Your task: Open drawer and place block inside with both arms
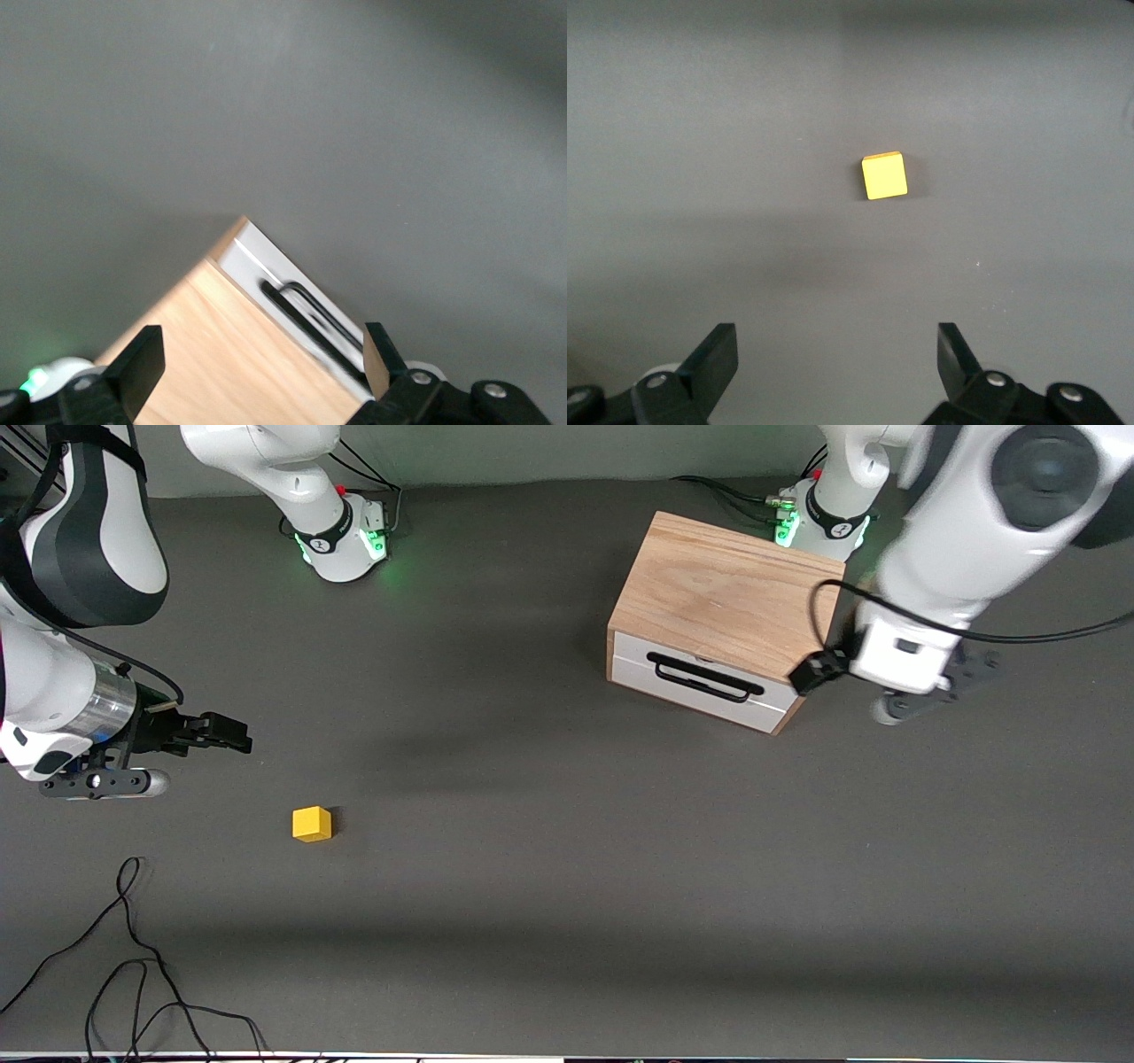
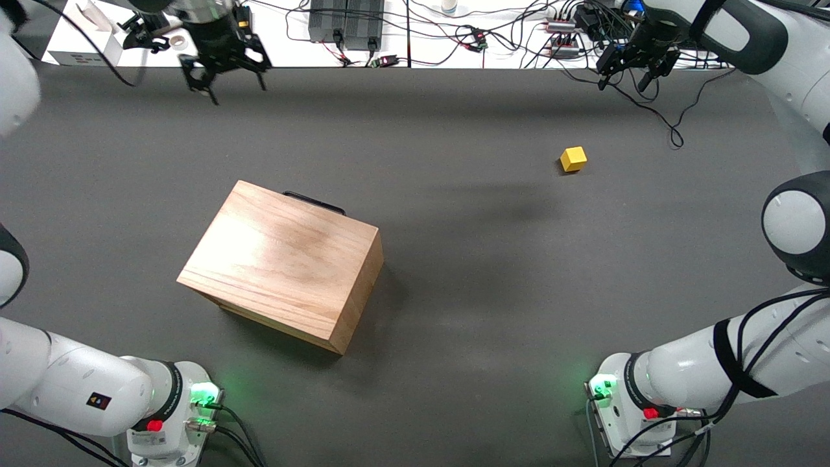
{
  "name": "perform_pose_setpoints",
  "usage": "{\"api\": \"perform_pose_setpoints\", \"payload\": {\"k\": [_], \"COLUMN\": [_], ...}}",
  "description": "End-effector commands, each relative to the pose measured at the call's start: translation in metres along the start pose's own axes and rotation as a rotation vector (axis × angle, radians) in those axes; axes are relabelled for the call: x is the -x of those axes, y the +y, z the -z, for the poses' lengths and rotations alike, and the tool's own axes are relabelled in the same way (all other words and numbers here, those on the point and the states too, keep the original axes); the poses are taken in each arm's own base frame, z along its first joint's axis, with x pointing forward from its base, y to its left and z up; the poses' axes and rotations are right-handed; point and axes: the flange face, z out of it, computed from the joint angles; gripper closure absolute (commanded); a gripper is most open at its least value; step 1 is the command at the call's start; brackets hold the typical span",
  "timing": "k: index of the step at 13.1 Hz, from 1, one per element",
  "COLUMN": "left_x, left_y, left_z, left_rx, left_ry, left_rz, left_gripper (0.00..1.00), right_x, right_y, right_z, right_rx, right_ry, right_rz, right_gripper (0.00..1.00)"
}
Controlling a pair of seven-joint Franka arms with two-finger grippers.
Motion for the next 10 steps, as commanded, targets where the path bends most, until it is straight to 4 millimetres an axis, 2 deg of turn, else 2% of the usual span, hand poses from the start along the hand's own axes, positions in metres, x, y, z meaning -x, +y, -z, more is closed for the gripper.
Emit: {"api": "perform_pose_setpoints", "payload": {"k": [1,4,7,10], "left_x": [0.042,0.062,0.082,0.096], "left_y": [0.039,0.058,0.068,0.073], "left_z": [-0.017,-0.028,-0.046,-0.059], "left_rx": [-0.006,-0.003,-0.081,-0.127], "left_ry": [0.012,-0.017,-0.028,-0.050], "left_rz": [0.186,0.461,0.639,0.665], "left_gripper": [0.00,0.00,0.00,0.00], "right_x": [0.003,0.003,0.005,0.005], "right_y": [0.000,-0.001,-0.001,-0.001], "right_z": [0.009,0.011,0.013,0.015], "right_rx": [0.010,0.008,0.008,0.008], "right_ry": [0.022,0.027,0.024,0.022], "right_rz": [0.013,0.013,0.013,0.015], "right_gripper": [0.00,0.00,0.00,0.00]}}
